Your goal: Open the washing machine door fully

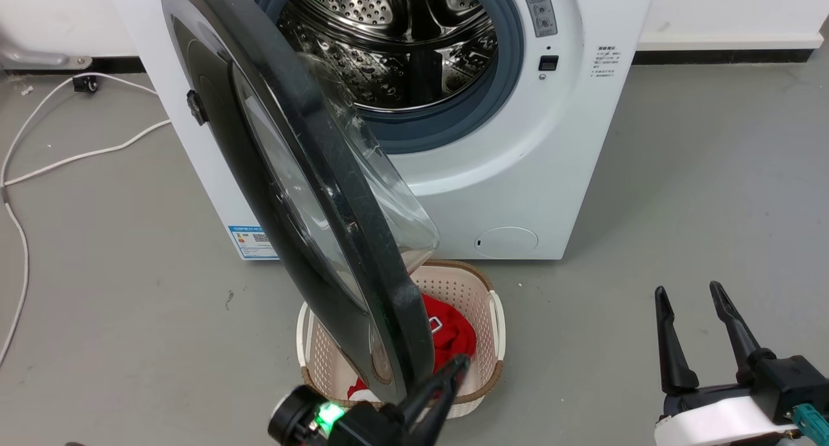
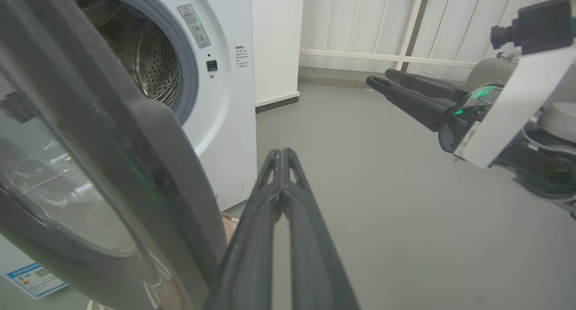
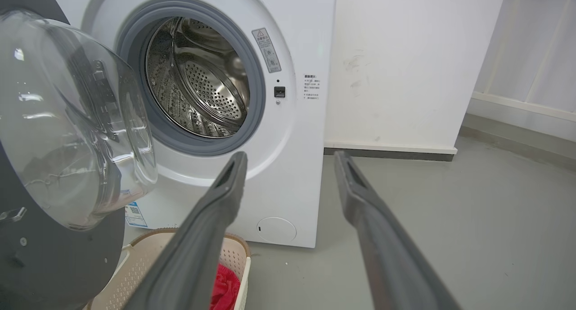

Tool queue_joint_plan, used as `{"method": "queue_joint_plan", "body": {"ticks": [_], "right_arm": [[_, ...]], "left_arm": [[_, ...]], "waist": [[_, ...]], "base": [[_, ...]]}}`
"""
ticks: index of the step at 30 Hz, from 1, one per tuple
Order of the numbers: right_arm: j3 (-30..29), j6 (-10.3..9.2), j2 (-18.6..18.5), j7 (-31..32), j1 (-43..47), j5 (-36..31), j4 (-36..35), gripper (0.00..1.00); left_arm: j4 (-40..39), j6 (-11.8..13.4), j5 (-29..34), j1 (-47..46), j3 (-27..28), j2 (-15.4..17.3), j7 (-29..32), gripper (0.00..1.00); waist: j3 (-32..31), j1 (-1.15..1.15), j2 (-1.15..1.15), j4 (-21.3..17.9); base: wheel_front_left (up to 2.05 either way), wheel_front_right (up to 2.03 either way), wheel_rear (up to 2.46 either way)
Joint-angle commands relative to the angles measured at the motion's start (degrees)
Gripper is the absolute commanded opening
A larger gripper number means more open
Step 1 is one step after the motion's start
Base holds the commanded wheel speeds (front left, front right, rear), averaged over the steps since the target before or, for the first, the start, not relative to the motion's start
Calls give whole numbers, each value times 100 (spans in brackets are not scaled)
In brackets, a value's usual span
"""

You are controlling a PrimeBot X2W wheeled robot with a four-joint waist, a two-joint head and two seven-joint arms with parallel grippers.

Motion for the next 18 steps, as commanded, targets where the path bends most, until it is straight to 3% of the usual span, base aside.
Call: {"method": "queue_joint_plan", "body": {"ticks": [1,7,18], "right_arm": [[6,-4,14,-5,3,48,16,100],[25,-4,14,-21,-47,80,56,100],[71,-4,14,-25,-132,131,145,100]], "left_arm": [[89,87,42,-144,81,-65,-127,0],[547,348,60,-511,351,-312,-478,0],[1200,469,24,-1042,497,-490,-683,0]], "waist": [[17,0,0,-10],[58,0,0,-50],[133,0,0,-115]], "base": [[0,0,0],[0,0,0],[0,0,0]]}}
